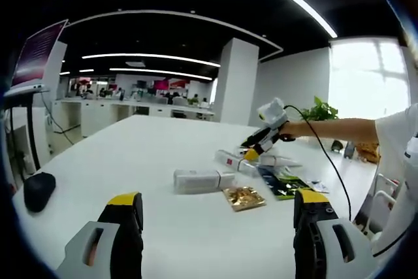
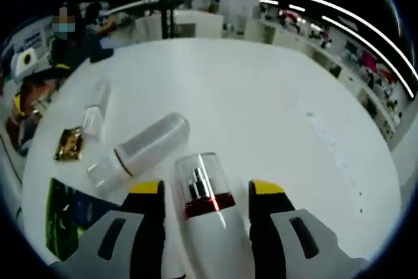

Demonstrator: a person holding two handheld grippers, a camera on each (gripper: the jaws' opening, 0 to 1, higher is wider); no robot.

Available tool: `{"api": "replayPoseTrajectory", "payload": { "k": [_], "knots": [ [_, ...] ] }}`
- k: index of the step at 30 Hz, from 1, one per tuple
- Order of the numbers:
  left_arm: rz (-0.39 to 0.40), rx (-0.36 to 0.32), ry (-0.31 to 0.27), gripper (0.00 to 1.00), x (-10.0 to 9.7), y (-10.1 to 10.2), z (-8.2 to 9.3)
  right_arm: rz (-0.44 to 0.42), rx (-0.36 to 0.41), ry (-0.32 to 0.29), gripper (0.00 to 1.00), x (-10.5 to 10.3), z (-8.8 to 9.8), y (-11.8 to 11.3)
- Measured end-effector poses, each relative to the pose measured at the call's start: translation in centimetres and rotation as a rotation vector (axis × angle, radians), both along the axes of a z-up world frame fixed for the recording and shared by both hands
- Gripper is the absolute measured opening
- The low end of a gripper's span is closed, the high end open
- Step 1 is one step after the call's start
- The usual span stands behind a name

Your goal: Arrange the skincare products in the storage area until every visible bottle or jar stands upright without overlapping.

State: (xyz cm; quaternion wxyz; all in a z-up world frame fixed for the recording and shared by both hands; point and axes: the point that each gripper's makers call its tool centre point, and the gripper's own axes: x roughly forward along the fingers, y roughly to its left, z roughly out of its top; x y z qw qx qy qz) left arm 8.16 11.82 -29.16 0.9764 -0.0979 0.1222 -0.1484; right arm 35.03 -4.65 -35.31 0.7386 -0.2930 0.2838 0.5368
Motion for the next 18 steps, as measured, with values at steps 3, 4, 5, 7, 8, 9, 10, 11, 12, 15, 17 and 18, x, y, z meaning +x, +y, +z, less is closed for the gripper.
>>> {"api": "replayPoseTrajectory", "payload": {
  "k": [3,4,5,7,8,9,10,11,12,15,17,18],
  "knots": [
    [0.001,0.004,0.006,0.99,0.0,0.0,-0.1,-0.019,-0.014,0.037,0.46,-0.1,-0.2,0.1],
    [0.001,0.006,0.008,0.99,-0.1,0.0,-0.1,-0.018,-0.014,0.037,0.45,-0.2,0.0,0.2],
    [0.001,0.008,0.009,0.99,-0.1,0.1,0.0,-0.021,-0.016,0.037,0.43,-0.1,0.1,0.2],
    [0.002,0.01,0.01,0.99,-0.1,0.2,0.1,-0.027,-0.025,0.042,0.39,-0.2,0.1,-0.1],
    [0.002,0.011,0.012,0.99,-0.1,0.2,0.2,-0.02,-0.023,0.038,0.38,-0.1,0.3,-0.1],
    [0.003,0.013,0.014,0.99,-0.2,0.3,0.2,-0.02,-0.026,0.044,0.38,-0.2,0.3,-0.1],
    [0.005,0.017,0.015,0.99,-0.2,0.3,0.2,-0.019,-0.027,0.045,0.38,-0.3,0.4,-0.1],
    [0.007,0.019,0.016,0.99,-0.2,0.3,0.2,-0.016,-0.031,0.047,0.38,-0.2,0.4,-0.1],
    [0.007,0.02,0.019,0.99,-0.2,0.3,0.2,-0.013,-0.037,0.049,0.37,-0.3,0.5,0.0],
    [0.006,0.019,0.022,0.99,-0.3,0.3,0.3,0.01,-0.078,0.024,0.34,-0.1,0.6,0.1],
    [0.007,0.02,0.02,0.99,-0.4,0.4,0.4,0.062,-0.108,-0.005,0.31,-0.2,0.9,0.2],
    [0.006,0.021,0.019,0.99,-0.4,0.4,0.4,0.064,-0.109,-0.005,0.3,-0.3,1.0,0.3]
  ]
}}
